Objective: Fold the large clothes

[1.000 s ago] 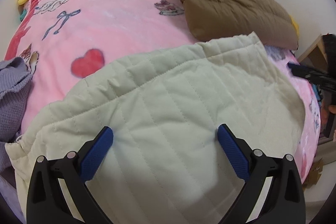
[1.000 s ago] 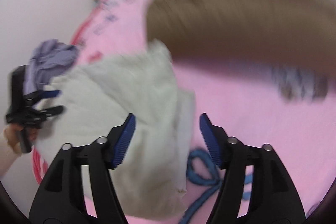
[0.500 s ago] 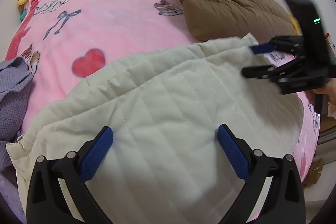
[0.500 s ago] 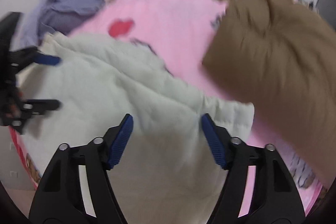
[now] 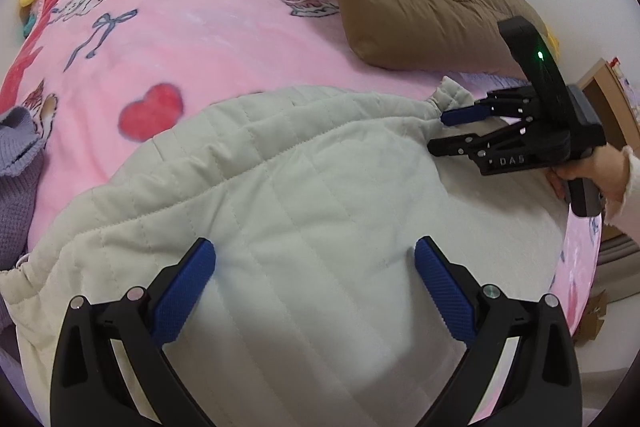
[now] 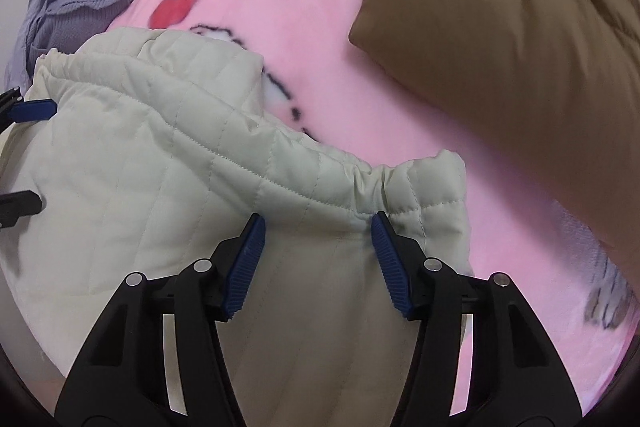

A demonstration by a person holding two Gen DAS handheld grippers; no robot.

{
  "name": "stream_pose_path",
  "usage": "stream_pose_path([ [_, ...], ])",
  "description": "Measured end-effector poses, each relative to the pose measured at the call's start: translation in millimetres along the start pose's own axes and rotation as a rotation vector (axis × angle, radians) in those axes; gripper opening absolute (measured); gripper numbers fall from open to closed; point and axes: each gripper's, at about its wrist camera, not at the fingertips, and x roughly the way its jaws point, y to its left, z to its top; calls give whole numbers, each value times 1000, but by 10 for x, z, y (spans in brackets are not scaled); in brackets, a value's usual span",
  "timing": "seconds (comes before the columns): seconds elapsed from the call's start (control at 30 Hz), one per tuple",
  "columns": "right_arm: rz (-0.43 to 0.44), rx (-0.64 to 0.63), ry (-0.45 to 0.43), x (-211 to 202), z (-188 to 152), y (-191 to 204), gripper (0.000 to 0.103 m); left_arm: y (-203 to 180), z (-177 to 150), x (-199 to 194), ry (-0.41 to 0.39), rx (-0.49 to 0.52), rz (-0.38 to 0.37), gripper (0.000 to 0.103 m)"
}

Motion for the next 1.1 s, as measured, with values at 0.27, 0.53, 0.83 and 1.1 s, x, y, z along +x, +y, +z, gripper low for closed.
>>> stream_pose_path([
  [0.27,38,-33,-201,-653,-152,216,78,11,-166,-449,-147,-7,8,98],
  [0.53,-35,-264,-250,-939,-944,931,80,102,-650,-559,-82,-64,64,98],
  [0.83,-198,-206,-127,-384,-1143,966,83,190,-726,-214,-35,-121,-5,99],
  [1.1,-166,-164,-107,-321,-1102,934,86,161,-789,-222,-87,-113,-7,99],
])
